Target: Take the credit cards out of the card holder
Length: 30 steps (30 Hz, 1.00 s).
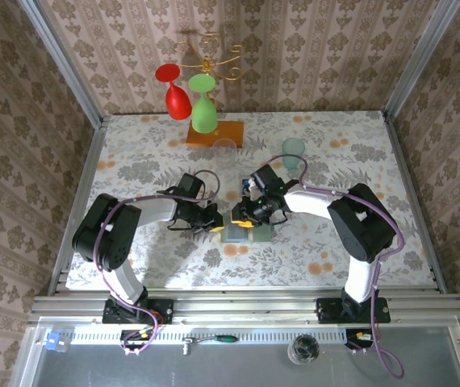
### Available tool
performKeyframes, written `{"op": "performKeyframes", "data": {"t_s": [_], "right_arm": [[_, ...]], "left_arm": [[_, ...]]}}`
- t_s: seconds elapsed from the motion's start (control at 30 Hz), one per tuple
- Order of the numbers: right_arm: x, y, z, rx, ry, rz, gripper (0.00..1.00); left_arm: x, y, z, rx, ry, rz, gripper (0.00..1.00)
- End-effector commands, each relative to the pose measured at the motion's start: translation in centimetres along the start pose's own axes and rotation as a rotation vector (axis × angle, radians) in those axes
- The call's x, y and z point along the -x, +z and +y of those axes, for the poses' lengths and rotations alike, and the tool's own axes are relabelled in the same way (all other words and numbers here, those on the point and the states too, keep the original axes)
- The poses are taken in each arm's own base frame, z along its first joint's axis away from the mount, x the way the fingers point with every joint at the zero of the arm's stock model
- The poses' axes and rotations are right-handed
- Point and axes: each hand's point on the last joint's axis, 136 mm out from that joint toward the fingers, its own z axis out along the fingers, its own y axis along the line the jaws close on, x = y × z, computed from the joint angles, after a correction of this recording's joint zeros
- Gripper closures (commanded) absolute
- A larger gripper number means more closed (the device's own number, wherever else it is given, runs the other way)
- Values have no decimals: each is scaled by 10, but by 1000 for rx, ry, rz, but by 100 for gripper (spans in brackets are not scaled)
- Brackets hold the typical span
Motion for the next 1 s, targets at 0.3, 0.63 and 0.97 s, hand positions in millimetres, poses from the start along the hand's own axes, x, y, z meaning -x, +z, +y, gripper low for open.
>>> {"op": "performKeyframes", "data": {"t_s": [0.3,0.63,0.97], "right_arm": [[-3,2,-10,-69,0,29,69],[-9,-8,-29,-159,-9,12,68],[-4,-16,-30,-157,-7,-18,69]], "left_arm": [[1,0,5,29,2,6,100],[2,0,6,27,-4,4,100],[12,-11,-8,-20,15,-54,100]]}}
